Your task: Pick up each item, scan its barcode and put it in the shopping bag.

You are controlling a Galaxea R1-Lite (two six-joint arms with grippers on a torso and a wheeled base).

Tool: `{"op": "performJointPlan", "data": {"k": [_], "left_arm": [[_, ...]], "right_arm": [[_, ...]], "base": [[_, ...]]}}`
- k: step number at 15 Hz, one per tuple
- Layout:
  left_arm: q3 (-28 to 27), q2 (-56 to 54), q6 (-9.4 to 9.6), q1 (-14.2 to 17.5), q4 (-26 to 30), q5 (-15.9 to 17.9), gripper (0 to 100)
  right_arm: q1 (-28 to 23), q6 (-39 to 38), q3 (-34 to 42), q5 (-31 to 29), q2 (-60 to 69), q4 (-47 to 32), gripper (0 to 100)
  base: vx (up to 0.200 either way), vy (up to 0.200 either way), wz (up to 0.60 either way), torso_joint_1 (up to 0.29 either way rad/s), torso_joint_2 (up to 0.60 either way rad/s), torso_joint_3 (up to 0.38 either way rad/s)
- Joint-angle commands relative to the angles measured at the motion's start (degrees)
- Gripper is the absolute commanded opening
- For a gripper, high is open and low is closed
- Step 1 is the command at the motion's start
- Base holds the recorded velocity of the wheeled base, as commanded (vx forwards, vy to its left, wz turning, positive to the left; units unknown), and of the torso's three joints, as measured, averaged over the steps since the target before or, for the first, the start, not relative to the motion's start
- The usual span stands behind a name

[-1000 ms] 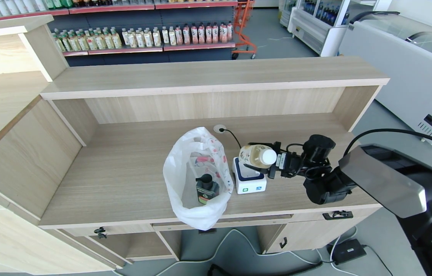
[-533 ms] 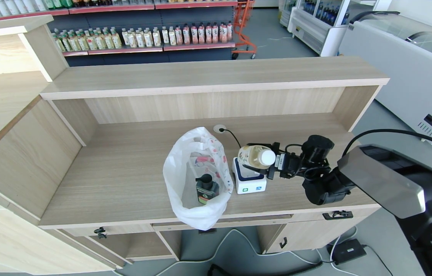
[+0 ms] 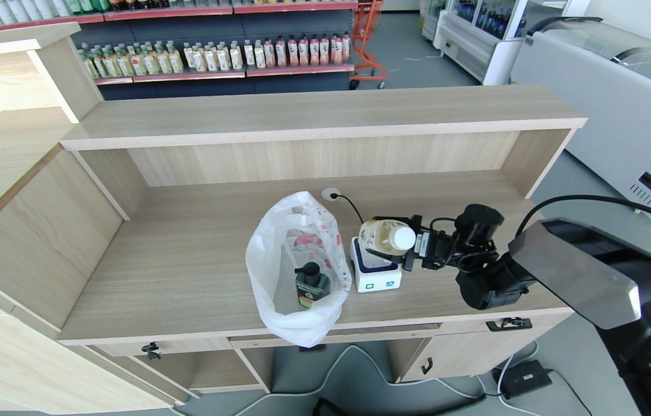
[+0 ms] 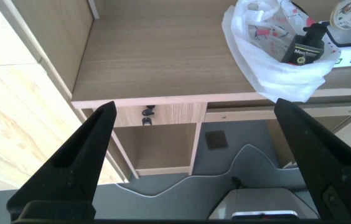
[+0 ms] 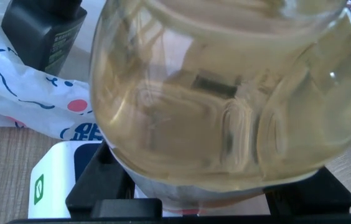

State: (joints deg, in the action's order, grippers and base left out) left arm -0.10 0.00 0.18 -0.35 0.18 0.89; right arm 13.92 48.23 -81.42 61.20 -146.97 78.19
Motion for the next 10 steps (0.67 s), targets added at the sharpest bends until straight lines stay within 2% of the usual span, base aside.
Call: {"op": "performJointPlan", "data": {"k": [1, 5, 8, 10], "left_arm": [[0.0, 0.0, -0.01, 0.0, 0.0, 0.0, 100], [0.0, 0.0, -0.01, 0.0, 0.0, 0.0, 100], [0.0, 0.0, -0.01, 0.0, 0.0, 0.0, 100], [0.0, 0.0, -0.01, 0.0, 0.0, 0.0, 100]], "right_arm": [[0.1, 0.1, 0.1, 0.1, 0.0, 0.2, 0], [0.0, -0.2, 0.6, -1.0, 1.7, 0.4, 0], [-3.3, -8.9, 4.1, -1.7, 10.2, 1.8, 0], [-7.2, -17.4, 12.2, -3.6, 17.5, 4.8, 0]], "base": [[0.0, 0.0, 0.0, 0.0, 0.0, 0.0], [0.0, 0.0, 0.0, 0.0, 0.0, 0.0], [0.0, 0.0, 0.0, 0.0, 0.0, 0.0], [0.0, 0.0, 0.0, 0.0, 0.0, 0.0]]}}
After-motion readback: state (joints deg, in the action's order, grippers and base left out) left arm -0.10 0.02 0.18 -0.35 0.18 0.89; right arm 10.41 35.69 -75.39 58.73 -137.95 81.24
